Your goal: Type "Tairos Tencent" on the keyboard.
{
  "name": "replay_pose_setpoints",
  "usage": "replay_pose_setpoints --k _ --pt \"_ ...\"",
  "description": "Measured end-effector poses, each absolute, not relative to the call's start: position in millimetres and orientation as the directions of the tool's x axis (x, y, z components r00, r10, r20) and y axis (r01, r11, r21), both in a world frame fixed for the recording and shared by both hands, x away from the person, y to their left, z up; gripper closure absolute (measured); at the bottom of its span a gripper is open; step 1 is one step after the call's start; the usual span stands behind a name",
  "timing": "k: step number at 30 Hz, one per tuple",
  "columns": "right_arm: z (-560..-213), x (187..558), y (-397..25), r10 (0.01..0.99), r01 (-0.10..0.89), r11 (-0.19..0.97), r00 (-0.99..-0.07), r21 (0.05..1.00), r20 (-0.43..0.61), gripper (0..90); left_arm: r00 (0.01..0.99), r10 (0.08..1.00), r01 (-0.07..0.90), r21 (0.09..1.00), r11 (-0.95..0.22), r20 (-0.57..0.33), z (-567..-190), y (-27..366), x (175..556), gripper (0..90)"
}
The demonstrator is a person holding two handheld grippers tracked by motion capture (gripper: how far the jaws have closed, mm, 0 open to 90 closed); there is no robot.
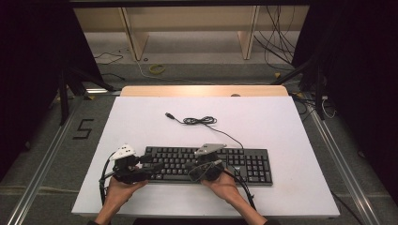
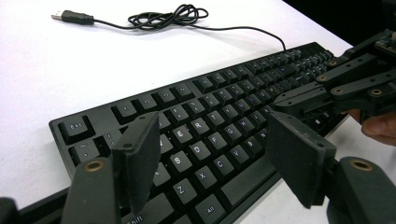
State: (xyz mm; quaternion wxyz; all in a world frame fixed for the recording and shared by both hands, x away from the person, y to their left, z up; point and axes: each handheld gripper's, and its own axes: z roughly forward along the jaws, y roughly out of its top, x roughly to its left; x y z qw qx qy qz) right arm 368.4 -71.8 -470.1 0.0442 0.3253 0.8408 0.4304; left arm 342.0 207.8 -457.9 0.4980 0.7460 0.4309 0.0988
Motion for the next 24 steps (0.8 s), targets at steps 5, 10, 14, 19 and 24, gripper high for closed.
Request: replay_pose_setpoints --k 5,10,14,19,24 --pt "-471.8 369.8 -69.9 0.592 0.514 0.426 -0.780 0.745 0.200 90.0 0.615 0.737 0.539 0.831 -0.134 -0.280 -458.5 207.0 339.9 34.6" --pt "-473.2 370.0 -68.5 0.595 0.514 0.436 -0.781 0.739 0.192 90.0 0.621 0.733 0.536 0.833 -0.139 -0.277 -459.1 206.4 337.7 34.1" --pt "-474.8 370.2 -66.8 0.594 0.510 0.445 -0.783 0.736 0.184 90.0 0.625 0.730 0.531 0.836 -0.139 -0.276 -459.5 206.6 336.6 33.6" --pt "-477.5 370.3 -64.5 0.593 0.514 0.455 -0.784 0.727 0.184 90.0 0.628 0.730 0.530 0.835 -0.146 -0.271 -460.6 206.5 335.6 32.8" --pt "-479.5 370.3 -61.9 0.590 0.516 0.461 -0.786 0.722 0.185 90.0 0.627 0.731 0.534 0.832 -0.151 -0.270 -461.9 206.9 335.8 32.6"
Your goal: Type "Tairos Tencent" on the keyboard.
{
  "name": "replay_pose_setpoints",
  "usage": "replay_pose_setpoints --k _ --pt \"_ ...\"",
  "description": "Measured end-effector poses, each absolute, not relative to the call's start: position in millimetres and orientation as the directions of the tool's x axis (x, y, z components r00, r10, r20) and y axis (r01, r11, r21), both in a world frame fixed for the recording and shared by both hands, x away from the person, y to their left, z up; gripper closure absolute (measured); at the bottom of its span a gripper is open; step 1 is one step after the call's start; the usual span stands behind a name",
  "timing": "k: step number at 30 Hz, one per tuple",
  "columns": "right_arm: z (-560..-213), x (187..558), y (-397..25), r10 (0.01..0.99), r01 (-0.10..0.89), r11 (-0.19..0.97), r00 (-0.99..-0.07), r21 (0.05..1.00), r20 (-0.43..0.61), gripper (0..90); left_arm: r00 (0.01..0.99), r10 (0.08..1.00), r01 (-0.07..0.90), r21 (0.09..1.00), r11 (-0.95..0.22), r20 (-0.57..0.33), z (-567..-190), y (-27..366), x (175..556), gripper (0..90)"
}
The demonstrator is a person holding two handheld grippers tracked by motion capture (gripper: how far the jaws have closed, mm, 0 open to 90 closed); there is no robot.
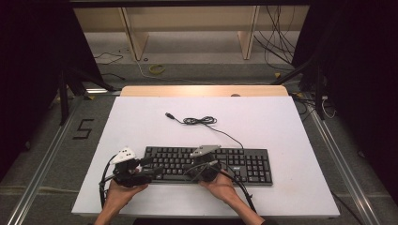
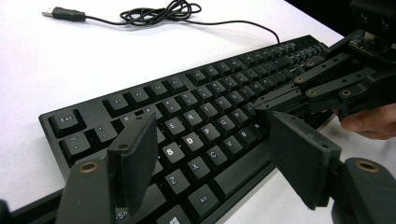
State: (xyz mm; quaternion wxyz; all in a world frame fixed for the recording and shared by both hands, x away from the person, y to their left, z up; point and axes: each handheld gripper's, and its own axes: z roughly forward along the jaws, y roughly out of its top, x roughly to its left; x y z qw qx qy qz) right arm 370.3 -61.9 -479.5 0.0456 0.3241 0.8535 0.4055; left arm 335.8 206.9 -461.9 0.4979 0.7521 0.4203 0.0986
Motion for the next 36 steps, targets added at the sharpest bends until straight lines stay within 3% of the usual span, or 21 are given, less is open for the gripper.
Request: replay_pose_setpoints --k 11,18,22,28,36 --pt "-483.1 369.2 -58.2 0.602 0.506 0.475 -0.784 0.721 0.153 90.0 0.627 0.731 0.537 0.829 -0.154 -0.270 -463.4 207.3 336.8 32.8" --pt "-476.5 371.7 -66.1 0.601 0.528 0.414 -0.771 0.741 0.213 87.4 0.626 0.731 0.541 0.826 -0.158 -0.270 -465.1 206.9 338.6 33.0" --pt "-468.8 372.7 -74.1 0.603 0.529 0.372 -0.763 0.763 0.234 81.6 0.627 0.730 0.542 0.825 -0.159 -0.271 -465.9 205.3 339.2 33.4" --pt "-463.4 373.0 -85.2 0.608 0.537 0.343 -0.752 0.771 0.254 60.1 0.631 0.728 0.545 0.822 -0.167 -0.270 -466.5 202.0 339.6 35.6" --pt "-456.3 371.0 -97.8 0.615 0.528 0.315 -0.746 0.788 0.255 45.2 0.638 0.722 0.553 0.811 -0.191 -0.266 -469.9 196.0 342.5 46.9"
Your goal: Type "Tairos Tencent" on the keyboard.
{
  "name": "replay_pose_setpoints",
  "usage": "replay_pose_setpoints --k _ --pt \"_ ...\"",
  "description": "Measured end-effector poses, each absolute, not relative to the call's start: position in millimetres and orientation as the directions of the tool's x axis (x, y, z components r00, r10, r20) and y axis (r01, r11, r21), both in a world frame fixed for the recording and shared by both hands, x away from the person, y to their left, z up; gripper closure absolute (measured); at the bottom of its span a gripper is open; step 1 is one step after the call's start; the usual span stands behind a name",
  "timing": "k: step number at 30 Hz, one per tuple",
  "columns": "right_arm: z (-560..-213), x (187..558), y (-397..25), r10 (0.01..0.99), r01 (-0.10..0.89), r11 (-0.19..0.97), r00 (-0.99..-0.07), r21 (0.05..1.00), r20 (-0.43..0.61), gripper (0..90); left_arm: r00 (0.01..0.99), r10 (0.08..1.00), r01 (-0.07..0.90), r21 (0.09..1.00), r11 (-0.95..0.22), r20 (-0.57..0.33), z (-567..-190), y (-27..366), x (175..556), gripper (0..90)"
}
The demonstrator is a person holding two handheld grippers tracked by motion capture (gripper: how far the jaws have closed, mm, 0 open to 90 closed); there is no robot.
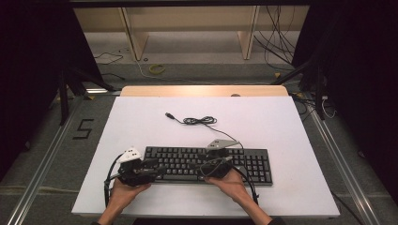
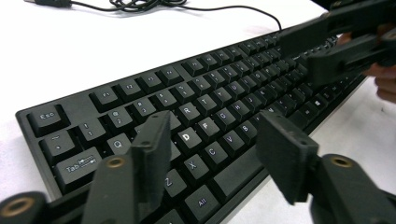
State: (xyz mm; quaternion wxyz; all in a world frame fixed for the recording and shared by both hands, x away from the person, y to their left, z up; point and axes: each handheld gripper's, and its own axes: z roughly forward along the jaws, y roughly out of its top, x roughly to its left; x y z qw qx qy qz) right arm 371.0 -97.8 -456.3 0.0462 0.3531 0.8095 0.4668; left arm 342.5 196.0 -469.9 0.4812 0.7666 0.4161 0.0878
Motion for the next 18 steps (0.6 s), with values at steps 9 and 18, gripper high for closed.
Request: replay_pose_setpoints --k 9,18 --pt "-451.7 367.3 -109.6 0.618 0.526 0.283 -0.740 0.802 0.267 40.5 0.662 0.710 0.551 0.799 -0.240 -0.243 -472.2 187.9 345.3 67.2" --pt "-451.1 362.8 -114.1 0.613 0.519 0.277 -0.744 0.809 0.268 36.9 0.680 0.700 0.545 0.790 -0.282 -0.219 -473.9 181.9 347.6 84.1"
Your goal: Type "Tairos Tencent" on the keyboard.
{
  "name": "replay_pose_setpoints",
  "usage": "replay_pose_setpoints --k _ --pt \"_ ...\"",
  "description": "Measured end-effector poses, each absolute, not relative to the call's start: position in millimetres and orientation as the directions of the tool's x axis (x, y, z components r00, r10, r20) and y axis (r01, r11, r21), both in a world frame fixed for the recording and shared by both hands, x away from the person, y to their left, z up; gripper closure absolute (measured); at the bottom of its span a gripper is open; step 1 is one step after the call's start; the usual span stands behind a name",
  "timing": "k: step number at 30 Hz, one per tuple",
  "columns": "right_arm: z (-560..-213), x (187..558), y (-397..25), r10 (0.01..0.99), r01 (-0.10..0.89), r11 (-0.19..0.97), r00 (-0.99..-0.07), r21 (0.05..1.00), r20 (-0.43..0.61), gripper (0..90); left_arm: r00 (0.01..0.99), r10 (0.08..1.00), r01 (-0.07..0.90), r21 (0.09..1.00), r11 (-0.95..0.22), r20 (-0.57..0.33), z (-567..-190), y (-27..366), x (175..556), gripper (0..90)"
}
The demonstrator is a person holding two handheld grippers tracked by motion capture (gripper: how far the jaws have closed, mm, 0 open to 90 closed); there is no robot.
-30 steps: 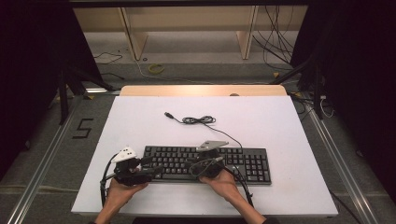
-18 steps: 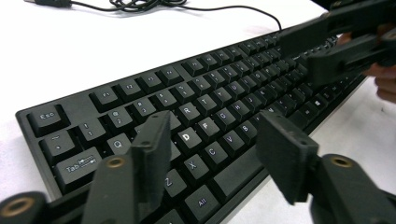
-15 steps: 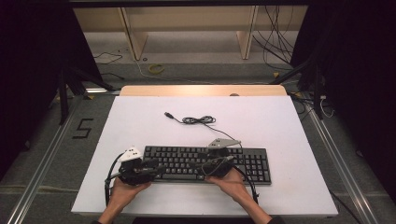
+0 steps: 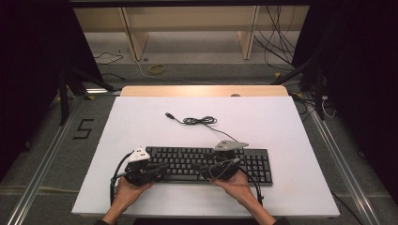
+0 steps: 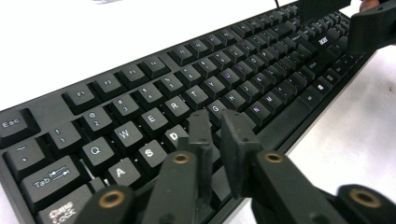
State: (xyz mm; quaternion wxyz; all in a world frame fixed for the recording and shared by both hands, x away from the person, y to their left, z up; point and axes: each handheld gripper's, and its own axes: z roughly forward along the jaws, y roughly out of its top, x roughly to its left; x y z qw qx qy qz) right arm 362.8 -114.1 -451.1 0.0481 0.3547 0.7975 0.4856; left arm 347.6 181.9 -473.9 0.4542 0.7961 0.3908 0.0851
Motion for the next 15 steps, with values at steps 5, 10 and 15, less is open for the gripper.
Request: replay_pose_setpoints --k 5,10,15 --pt "-451.0 360.8 -117.5 0.610 0.515 0.270 -0.745 0.814 0.269 35.6 0.681 0.700 0.551 0.780 -0.298 -0.214 -475.9 178.9 350.0 88.8" --pt "-451.9 358.8 -120.5 0.610 0.515 0.273 -0.746 0.812 0.268 35.3 0.683 0.698 0.559 0.769 -0.311 -0.214 -477.5 175.9 352.1 88.9" --pt "-452.6 356.7 -123.1 0.610 0.516 0.273 -0.746 0.812 0.269 35.3 0.683 0.699 0.565 0.759 -0.322 -0.212 -479.4 172.6 352.9 89.0"
